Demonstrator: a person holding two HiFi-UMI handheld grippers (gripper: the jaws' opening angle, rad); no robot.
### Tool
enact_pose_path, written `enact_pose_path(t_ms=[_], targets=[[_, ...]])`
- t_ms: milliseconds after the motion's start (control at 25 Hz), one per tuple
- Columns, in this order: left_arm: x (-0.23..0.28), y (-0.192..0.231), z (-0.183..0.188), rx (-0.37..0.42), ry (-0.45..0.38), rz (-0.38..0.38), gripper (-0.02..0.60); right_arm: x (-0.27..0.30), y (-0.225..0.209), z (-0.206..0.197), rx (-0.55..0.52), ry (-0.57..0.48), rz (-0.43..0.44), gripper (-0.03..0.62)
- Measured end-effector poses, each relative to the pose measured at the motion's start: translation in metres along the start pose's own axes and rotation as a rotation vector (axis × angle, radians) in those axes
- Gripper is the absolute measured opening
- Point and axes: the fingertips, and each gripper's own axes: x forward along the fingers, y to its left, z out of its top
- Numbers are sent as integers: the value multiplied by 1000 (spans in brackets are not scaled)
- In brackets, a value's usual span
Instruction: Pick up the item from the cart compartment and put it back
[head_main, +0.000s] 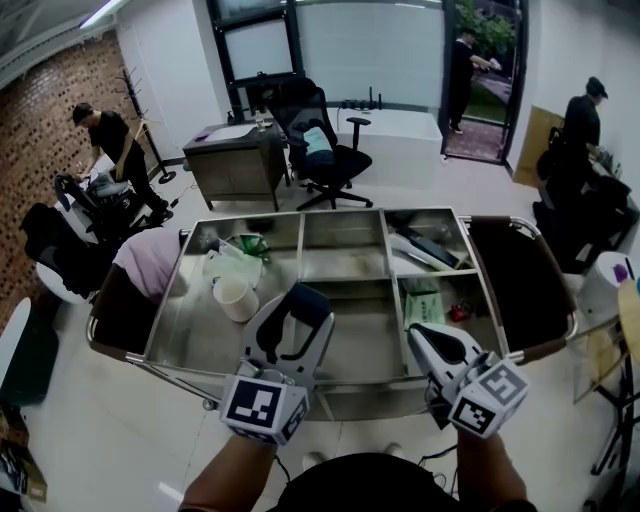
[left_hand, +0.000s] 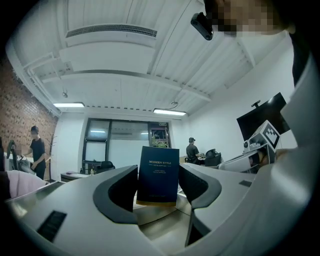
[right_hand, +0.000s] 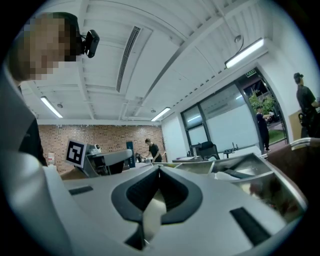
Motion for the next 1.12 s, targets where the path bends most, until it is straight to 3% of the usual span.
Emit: enact_pose_path(t_ms=[320,480,880,1120], targets=[[63,-3,-24,76,111,-54,253,-4,-3,-4,10,2,-21,18],[84,-11,-47,129,205,-92,253,-8,-7,-4,17,2,-36,18],[109,-31,-102,288,425,-198,253,-4,-17,-1,17,-5,-49,18],[118,-36,-135,339,561,-234,253,-3,-17,0,21,-10,-44,18]])
